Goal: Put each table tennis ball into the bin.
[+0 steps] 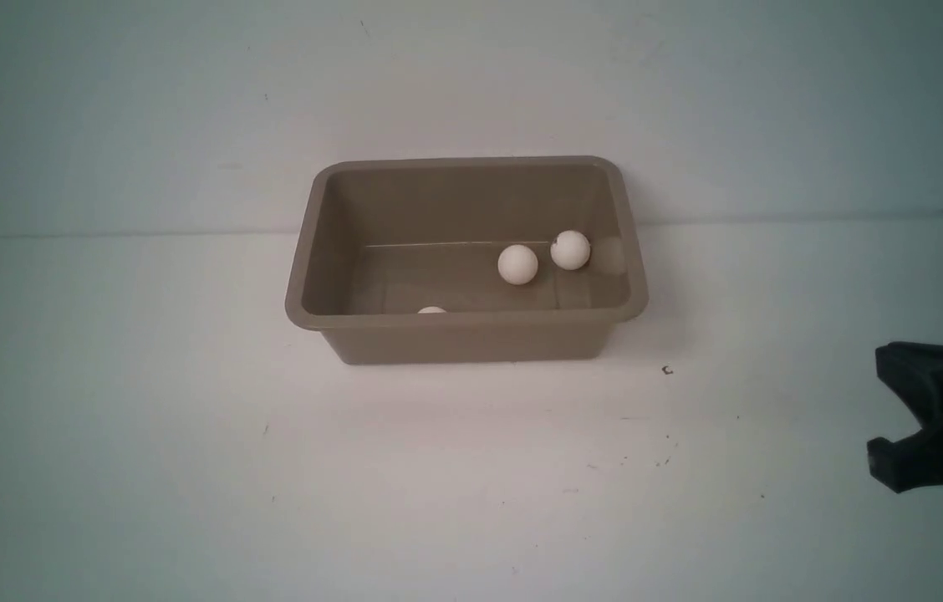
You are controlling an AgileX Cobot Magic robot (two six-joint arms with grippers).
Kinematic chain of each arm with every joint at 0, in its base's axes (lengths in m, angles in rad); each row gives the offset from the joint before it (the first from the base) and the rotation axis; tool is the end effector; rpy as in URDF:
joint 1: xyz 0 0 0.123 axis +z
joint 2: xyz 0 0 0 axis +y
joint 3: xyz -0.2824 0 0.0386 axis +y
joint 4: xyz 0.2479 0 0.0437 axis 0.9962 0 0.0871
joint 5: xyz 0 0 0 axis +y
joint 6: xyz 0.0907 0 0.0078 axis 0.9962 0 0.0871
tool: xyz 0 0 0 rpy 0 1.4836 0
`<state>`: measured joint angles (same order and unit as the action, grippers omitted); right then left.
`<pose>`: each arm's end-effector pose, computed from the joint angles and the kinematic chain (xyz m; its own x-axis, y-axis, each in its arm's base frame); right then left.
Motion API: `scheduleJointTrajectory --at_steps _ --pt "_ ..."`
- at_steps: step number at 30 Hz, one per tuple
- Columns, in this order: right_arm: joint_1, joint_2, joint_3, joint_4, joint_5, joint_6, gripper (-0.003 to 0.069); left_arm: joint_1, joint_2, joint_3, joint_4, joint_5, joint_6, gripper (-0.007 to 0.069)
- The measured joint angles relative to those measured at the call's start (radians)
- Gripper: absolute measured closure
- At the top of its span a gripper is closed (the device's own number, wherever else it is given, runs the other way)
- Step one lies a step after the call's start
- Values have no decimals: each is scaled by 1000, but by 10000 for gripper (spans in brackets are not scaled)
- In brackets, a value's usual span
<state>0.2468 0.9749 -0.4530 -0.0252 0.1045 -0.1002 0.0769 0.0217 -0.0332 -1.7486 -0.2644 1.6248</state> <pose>0.1825 0.0457 0.2458 -0.4637 -0.2457 -0.8512 -0.3024 0.9470 -0.1086 0.0518 0.0274 0.2188 0.0931 -0.1185 -0.9886 -0.3210 0.9363 -0.1425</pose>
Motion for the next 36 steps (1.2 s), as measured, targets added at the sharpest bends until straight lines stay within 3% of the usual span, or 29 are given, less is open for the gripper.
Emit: scheduleJointTrajectory --at_steps 18,22,23,30,34,36 --pt "0 0 1 0 0 0 673 1 -33 -68 1 106 31 629" --pt "0 0 1 0 0 0 673 1 -33 -110 100 156 -20 629" --pt "0 0 1 0 0 0 673 1 -33 -107 171 165 -86 629" --pt "0 0 1 0 0 -1 673 1 -33 5 1102 308 -1062 629" --pt "0 0 1 0 0 -1 673 1 -33 46 1457 442 -1444 629" --pt "0 0 1 0 0 -1 673 1 -33 61 1557 510 -1562 629"
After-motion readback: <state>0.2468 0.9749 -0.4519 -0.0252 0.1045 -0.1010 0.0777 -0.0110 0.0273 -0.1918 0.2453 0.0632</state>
